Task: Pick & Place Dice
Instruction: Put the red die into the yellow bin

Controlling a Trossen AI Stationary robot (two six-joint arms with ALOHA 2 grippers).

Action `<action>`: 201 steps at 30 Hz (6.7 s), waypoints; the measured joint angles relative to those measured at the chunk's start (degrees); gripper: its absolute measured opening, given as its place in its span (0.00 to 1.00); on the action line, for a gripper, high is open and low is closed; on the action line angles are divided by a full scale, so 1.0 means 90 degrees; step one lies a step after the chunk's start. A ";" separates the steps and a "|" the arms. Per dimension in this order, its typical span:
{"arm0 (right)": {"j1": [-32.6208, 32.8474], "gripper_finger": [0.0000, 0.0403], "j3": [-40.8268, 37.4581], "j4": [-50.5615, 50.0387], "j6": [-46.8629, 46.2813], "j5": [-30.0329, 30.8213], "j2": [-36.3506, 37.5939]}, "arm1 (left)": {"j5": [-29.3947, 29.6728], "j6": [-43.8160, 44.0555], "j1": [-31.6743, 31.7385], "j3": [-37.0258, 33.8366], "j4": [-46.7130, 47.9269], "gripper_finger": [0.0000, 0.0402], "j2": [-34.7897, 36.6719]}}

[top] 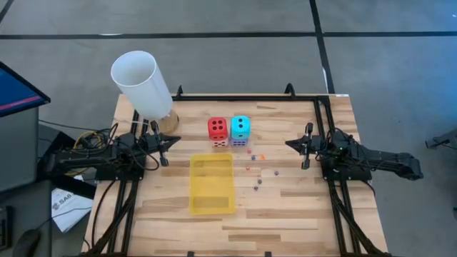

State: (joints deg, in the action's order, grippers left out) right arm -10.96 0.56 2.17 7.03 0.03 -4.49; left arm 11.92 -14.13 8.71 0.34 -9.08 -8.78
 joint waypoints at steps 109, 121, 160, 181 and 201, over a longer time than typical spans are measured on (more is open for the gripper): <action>-0.0007 0.01 0.0000 0.0147 0.0277 0.0017 0.0002 | 0.1554 0.0767 -0.0406 0.4726 -0.0288 0.69 -0.7067; -0.0005 0.01 0.0000 0.0147 0.0279 0.0017 0.0002 | 0.1549 0.0787 -0.0423 0.4726 -0.0282 0.81 -0.7067; -0.0005 0.01 0.0001 0.0148 0.0279 0.0012 0.0002 | 0.1506 0.0941 -0.0418 0.4726 -0.0274 0.98 -0.7066; -0.0010 0.01 0.0000 0.0148 0.0279 0.0012 0.0000 | 0.1506 0.1025 -0.0248 0.4726 -0.0277 0.99 -0.7067; -0.0005 0.01 0.0001 0.0146 0.0286 0.0024 0.0002 | 0.0799 0.1438 0.0215 0.5070 -0.0312 0.99 -0.7138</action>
State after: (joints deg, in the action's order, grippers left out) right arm -11.00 0.56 3.49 9.60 0.25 -4.47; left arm 19.11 -1.19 10.65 45.97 -11.89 -73.01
